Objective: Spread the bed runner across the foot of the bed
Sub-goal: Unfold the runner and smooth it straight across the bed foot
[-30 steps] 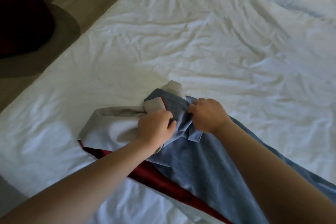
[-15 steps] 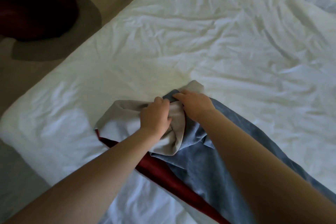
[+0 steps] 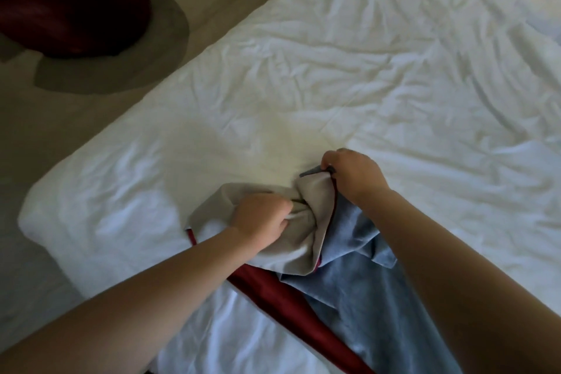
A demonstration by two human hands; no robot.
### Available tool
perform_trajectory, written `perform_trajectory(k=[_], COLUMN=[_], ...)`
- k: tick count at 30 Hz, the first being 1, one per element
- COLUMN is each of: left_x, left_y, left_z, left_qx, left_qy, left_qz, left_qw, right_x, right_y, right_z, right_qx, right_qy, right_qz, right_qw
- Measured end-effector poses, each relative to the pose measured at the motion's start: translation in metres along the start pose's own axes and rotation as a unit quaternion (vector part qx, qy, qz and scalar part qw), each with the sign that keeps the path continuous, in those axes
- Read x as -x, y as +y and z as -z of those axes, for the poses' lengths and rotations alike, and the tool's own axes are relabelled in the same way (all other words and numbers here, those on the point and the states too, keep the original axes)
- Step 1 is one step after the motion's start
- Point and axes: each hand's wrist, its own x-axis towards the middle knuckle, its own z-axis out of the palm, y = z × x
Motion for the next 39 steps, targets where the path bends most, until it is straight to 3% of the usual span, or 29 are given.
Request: perform_trajectory(k=[8,15,19,23,27,32,36,39], left_x=[-0.026,-0.038,-0.031,-0.024,-0.024,-0.018,-0.016,-0.023], left_y=[-0.066,-0.157,-0.203,-0.224,-0.22,-0.176,-0.14,-0.142], left_z=[0.047,0.081,0.078,0.069,0.075,0.084,0.071,0.064], left_qx=[-0.006,-0.029,-0.009,0.014,0.037,0.051,0.003,-0.033], left_qy=[0.099,0.11,0.099,0.071,0.092,0.188,0.066,0.073], left_qz=[0.048,0.149,0.241,0.28,0.247,0.136,0.051,0.059], left_qw=[0.994,0.982,0.965,0.957,0.964,0.971,0.996,0.995], right_x=[-0.048,-0.113,-0.139,-0.151,-0.157,-0.149,-0.137,-0.133], right_y=[-0.025,-0.066,-0.089,-0.106,-0.116,-0.119,-0.111,-0.103], right_z=[0.029,0.061,0.054,0.029,0.022,0.034,0.031,0.018], right_qx=[-0.042,-0.147,-0.133,-0.107,-0.087,-0.082,-0.106,-0.157], right_qy=[0.12,0.231,0.216,0.147,0.078,0.103,0.08,0.034], right_qz=[-0.056,-0.111,-0.105,-0.112,-0.128,-0.134,-0.182,-0.239], right_qw=[0.99,0.955,0.961,0.977,0.985,0.982,0.974,0.958])
